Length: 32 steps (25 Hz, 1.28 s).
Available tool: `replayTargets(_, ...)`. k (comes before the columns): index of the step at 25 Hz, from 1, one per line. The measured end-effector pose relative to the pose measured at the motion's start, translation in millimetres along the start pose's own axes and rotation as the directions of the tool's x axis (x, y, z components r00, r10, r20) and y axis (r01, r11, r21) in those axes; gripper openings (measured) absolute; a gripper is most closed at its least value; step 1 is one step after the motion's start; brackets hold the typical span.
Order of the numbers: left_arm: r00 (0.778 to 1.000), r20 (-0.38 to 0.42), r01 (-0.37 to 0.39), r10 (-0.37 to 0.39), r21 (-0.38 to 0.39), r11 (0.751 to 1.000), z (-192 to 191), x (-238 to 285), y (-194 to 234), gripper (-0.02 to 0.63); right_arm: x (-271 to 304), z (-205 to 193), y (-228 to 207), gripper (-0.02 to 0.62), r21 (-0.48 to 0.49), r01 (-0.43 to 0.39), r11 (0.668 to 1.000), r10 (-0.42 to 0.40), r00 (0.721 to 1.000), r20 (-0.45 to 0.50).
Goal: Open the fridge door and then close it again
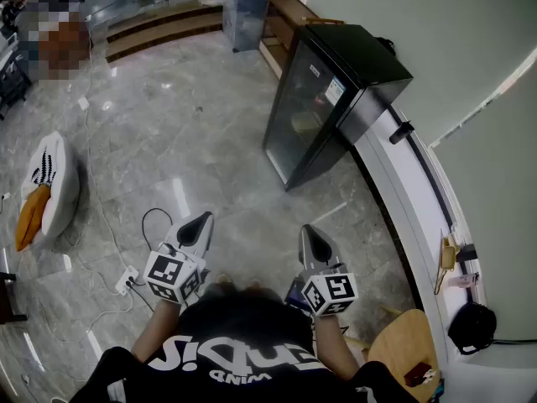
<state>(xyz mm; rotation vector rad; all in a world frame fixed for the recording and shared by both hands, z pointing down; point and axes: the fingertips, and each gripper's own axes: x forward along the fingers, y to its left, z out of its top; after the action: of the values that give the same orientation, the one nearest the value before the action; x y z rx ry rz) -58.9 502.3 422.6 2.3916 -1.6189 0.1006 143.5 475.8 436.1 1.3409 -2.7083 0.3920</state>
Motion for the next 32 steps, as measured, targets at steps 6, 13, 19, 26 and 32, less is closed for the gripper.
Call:
replayTargets(6,1.0,0.01,0.007,-0.007,0.008,1.0,5,-4,9,0.0,7,5,13,-0.003,-0.01,-0.004,1.0,0.004,1.0,0.006)
replayTargets(13,0.999,0.028,0.035,-0.035,0.017,0.999,2,-7,26,0.0,11,-3,22,-0.002,-0.001,0.048,0.999,-0.048,0.998,0.031)
replayTargets(19,0.998,0.028,0.058,-0.059,0.014,0.998,-1,-1,40,0.0,20,-11,29,-0.002,-0.004,0.07,0.998,-0.07,0.997,0.018)
replayTargets(26,0.997,0.032,0.067,-0.067,0.004,0.998,-3,29,69,0.0,55,-12,17,-0.002,-0.017,0.083,0.996,-0.083,0.996,0.012)
replayTargets(32,0.997,0.029,0.072,-0.072,0.007,0.997,3,70,101,0.0,104,-8,-5,-0.002,-0.006,0.087,0.996,-0.087,0.996,0.019)
